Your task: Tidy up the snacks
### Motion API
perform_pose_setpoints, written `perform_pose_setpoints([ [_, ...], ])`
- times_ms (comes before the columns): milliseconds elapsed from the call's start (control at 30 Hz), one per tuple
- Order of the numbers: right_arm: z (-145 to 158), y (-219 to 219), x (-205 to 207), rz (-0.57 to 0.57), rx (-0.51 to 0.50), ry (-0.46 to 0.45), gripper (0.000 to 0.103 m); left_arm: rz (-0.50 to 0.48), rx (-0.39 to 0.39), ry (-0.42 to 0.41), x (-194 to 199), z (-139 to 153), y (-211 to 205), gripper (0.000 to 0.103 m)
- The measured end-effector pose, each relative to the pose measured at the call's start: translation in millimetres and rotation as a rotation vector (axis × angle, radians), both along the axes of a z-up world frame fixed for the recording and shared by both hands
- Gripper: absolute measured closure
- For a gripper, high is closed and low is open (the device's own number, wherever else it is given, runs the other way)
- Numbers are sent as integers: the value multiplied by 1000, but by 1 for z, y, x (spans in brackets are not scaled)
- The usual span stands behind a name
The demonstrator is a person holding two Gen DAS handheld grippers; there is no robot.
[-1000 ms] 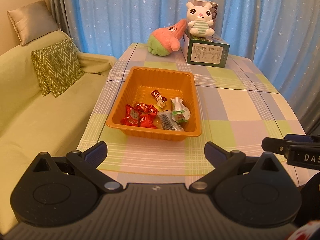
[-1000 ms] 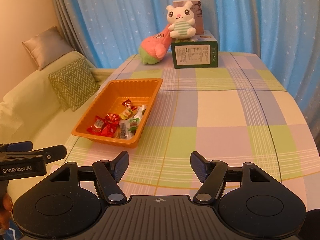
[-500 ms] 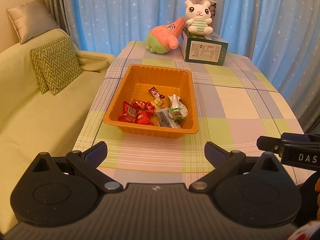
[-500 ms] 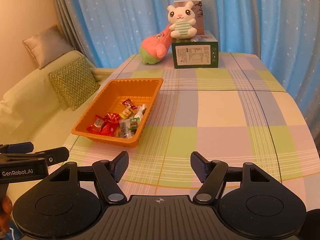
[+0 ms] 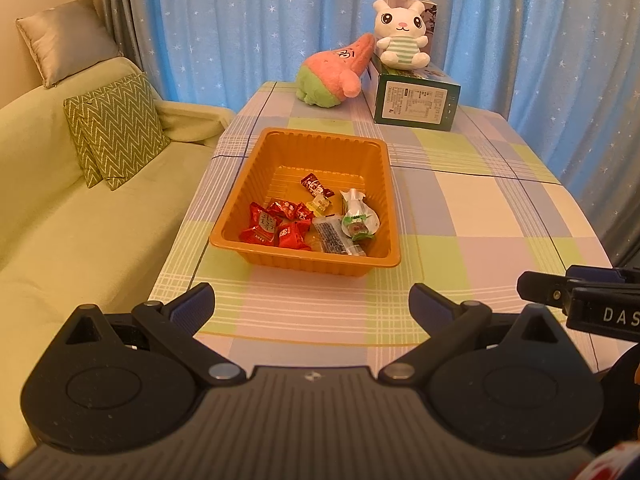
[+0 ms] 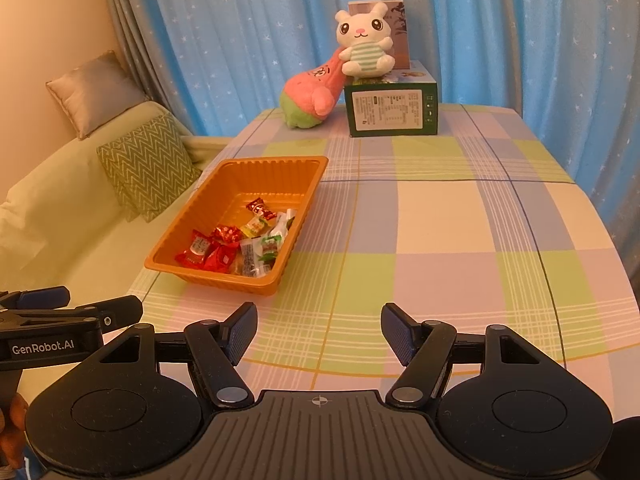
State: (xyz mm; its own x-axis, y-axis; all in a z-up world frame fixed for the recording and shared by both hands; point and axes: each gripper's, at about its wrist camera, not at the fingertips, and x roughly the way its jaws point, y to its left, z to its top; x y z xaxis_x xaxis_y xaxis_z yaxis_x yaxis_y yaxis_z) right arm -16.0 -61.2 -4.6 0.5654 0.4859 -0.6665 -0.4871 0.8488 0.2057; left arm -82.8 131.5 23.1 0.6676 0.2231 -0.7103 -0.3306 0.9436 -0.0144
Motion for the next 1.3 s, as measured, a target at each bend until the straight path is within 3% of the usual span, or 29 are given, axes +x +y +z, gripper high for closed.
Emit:
perform_pose_setpoints([
  [1300,0,2,-1,-2,1,-1,34,-4,4,-3,0,1,-3,0],
])
